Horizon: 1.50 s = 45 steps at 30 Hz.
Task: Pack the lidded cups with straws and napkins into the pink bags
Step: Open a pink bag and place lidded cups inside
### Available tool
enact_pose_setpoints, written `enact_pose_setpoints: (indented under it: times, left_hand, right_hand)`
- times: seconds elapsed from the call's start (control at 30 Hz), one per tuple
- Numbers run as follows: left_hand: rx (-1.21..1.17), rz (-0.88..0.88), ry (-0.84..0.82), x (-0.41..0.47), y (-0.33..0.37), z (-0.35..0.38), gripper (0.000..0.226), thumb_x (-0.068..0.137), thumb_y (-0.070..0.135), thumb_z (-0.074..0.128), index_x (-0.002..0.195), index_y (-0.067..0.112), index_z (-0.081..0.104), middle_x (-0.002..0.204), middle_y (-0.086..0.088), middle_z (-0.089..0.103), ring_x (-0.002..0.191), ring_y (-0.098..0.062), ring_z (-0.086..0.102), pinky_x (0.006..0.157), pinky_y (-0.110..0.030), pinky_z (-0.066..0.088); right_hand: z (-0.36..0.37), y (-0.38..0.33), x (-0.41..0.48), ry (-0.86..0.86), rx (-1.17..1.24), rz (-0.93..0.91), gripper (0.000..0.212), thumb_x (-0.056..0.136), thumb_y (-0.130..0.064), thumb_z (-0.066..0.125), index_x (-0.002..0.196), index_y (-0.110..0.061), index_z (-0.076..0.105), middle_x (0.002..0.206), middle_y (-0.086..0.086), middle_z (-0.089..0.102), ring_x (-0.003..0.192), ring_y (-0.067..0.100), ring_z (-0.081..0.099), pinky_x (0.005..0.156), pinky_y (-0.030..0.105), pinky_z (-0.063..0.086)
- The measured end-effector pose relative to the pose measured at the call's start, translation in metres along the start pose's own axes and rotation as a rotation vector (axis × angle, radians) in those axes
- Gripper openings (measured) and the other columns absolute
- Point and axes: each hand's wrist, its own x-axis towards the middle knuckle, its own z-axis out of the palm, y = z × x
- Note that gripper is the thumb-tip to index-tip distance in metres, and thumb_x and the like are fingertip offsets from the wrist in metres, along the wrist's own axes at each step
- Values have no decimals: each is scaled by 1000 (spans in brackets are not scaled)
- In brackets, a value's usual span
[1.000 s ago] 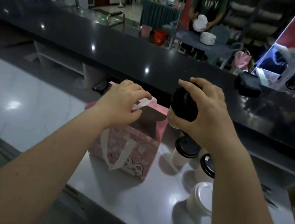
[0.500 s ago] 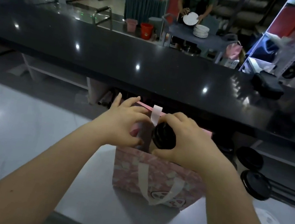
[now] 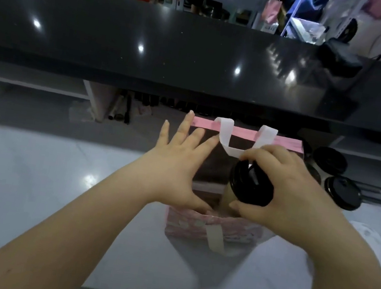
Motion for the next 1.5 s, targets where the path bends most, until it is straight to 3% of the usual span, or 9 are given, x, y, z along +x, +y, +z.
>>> enact_pose_setpoints:
  times: [0.23, 0.37, 0.5, 0.63, 0.87, 1.0, 1.13, 1.37, 1.5]
  left_hand:
    - [-26, 47, -19, -1, 1, 2, 132, 53, 91, 54, 147, 34, -20, 161, -2, -11, 138, -28, -42, 115, -65, -8]
    - [-14, 74, -35, -9, 6, 0, 136, 51, 87, 61, 146, 34, -22, 160, 2, -17, 136, -26, -45, 114, -65, -10]
    - [5, 98, 0, -21, 11, 1, 140, 49, 88, 61, 149, 32, -19, 159, 3, -20, 134, -25, -47, 114, -65, -11]
    - [-9, 60, -11, -27, 12, 1, 144, 48, 86, 65, 150, 31, -20, 160, 0, -25, 131, -23, -51, 115, -64, -11]
    - [-46, 37, 17, -36, 24, 3, 141, 45, 89, 59, 152, 31, -12, 161, 0, -22, 132, -21, -51, 116, -61, -9]
    - [-119, -39, 0, -38, 27, -1, 145, 42, 90, 58, 153, 32, -15, 159, 5, -28, 131, -18, -51, 117, -59, -9]
    - [-215, -22, 23, -45, 34, -4, 140, 44, 82, 67, 154, 35, -7, 159, 12, -26, 133, -13, -48, 118, -53, -10]
    - [-239, -47, 72, -50, 41, -1, 138, 47, 76, 71, 154, 37, -6, 156, 22, -27, 138, -10, -42, 119, -55, -4]
    - [-231, -80, 72, -44, 42, 0, 137, 50, 77, 74, 155, 37, -4, 162, 16, -14, 138, -9, -41, 120, -58, 3]
  right_hand:
    - [49, -7, 16, -183, -37, 52, 77, 69, -47, 77, 131, -34, 34, 129, -9, 35, 116, 17, 35, 91, 41, 48]
    - [69, -6, 24, -229, -78, 91, 84, 71, -37, 77, 137, -29, 26, 137, 1, 35, 125, 28, 34, 95, 45, 46]
    - [80, -1, 32, -198, 118, 151, 85, 73, -42, 78, 137, -32, 24, 138, 1, 43, 121, 26, 47, 93, 39, 50]
    - [99, -2, 27, -292, -9, 86, 89, 70, -43, 78, 140, -29, 24, 149, 1, 27, 134, 29, 26, 101, 45, 43]
    - [121, 1, 15, -269, -146, -46, 90, 75, -54, 68, 148, -27, 21, 152, 1, 22, 135, 29, 24, 109, 46, 32]
    - [128, 8, 10, -355, -218, -91, 95, 84, -67, 47, 151, -36, -12, 159, -5, -22, 146, 24, -18, 117, 52, 1]
    - [135, 12, 13, -474, -273, -92, 81, 92, -67, 23, 139, -39, -37, 143, -11, -50, 130, 19, -47, 113, 52, -17]
    - [143, 14, 23, -548, -278, -71, 73, 96, -63, 19, 142, -39, -32, 142, -8, -52, 133, 23, -46, 111, 57, -20]
    - [140, 14, 23, -624, -331, -93, 89, 88, -73, 23, 137, -35, -41, 139, -3, -56, 130, 29, -49, 109, 61, -20]
